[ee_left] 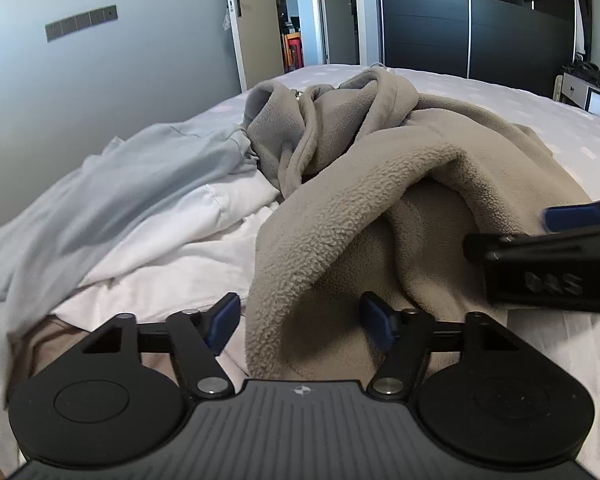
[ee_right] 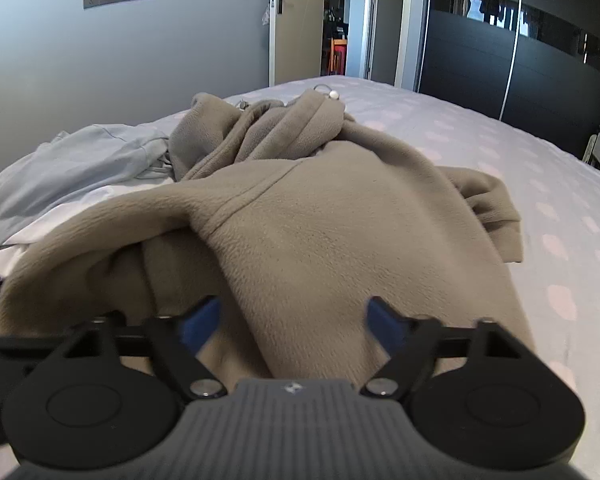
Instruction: Fold clothes
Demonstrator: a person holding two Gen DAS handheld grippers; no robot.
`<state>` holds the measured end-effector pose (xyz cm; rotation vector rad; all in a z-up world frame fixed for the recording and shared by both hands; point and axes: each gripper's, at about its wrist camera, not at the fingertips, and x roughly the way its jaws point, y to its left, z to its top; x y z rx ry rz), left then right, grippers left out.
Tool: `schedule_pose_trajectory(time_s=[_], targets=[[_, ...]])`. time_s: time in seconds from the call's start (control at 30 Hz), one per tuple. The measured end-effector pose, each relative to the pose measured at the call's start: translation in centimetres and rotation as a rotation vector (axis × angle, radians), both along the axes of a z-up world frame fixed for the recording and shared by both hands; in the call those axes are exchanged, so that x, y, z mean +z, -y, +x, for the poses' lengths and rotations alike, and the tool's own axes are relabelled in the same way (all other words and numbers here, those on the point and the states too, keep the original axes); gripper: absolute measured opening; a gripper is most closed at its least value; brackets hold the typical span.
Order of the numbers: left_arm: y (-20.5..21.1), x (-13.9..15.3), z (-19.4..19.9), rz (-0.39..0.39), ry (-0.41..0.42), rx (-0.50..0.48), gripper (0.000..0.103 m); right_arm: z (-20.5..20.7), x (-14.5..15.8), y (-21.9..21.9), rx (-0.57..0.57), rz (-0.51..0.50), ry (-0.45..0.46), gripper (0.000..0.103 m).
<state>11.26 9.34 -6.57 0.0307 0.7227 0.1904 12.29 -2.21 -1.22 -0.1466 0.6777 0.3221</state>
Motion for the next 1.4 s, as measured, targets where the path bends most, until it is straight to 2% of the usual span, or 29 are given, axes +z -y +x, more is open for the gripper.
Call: schedule_pose_trajectory(time_s=[0.03,0.1,0.13,0.2,0.33,0.5,0.6,0.67,0.73,0.8,0.97,1.13,1.23,1.4], targets=[[-0.1,0.0,0.0,-0.014,-0.001,-0.003,0.051,0.5,-0.2,-0.3,-0.004,-0.012,-0.007,0.05],[0.0,0.0,0.1,-0.041,-0.003,-0.015,0.045,0.8,0.0,0.7,-0.01,0.023,-0.025,0.031],[0.2,0.1,0.1,-0.042,-0.003,-0.021,0.043,0.9,0.1,1.3,-0.014,0.049,-0.033,0.018],[0.6,0.2,0.0,-0.045,0.0,-0.043,0.038,0.9,0.6,2.6,-0.031,0.084,-0.037,0.011],[2.2,1.2,-1.1,-0.094,0.008,-0.128,0.03,-0.9,3.0,6.0,-0.121,0.066,0.049,0.009],[4.9,3.2,-3.0,-0.149,0.029,-0.267,0.03,-4.5,6.7,9.9,-0.207,0.062,0.137,0.009],[6.5,4.5,-4.6,-0.179,0.043,-0.358,0.04,-7.3,9.0,12.0,-0.249,0.025,0.224,0.008],[7.4,5.3,-6.1,-0.179,0.065,-0.413,0.046,-9.3,10.3,13.8,-0.271,0.021,0.243,0.009],[8.2,6.0,-7.8,-0.197,0.084,-0.477,0.057,-11.4,11.3,15.6,-0.295,0.006,0.26,0.009],[9.0,6.6,-9.0,-0.231,0.083,-0.557,0.06,-13.6,12.1,17.4,-0.32,-0.012,0.273,0.009],[11.9,7.9,-11.9,-0.25,0.095,-0.767,0.064,-18.2,13.4,21.8,-0.389,-0.047,0.271,0.009],[15.6,7.5,-14.1,-0.173,0.068,-0.935,0.069,-20.9,12.1,26.0,-0.484,-0.079,0.206,0.009],[16.6,6.9,-15.6,-0.158,0.043,-0.989,0.073,-21.2,10.1,28.0,-0.543,-0.053,0.139,0.009],[16.2,6.3,-14.9,-0.187,0.017,-0.944,0.075,-21.7,7.5,29.1,-0.518,-0.045,0.048,0.014]])
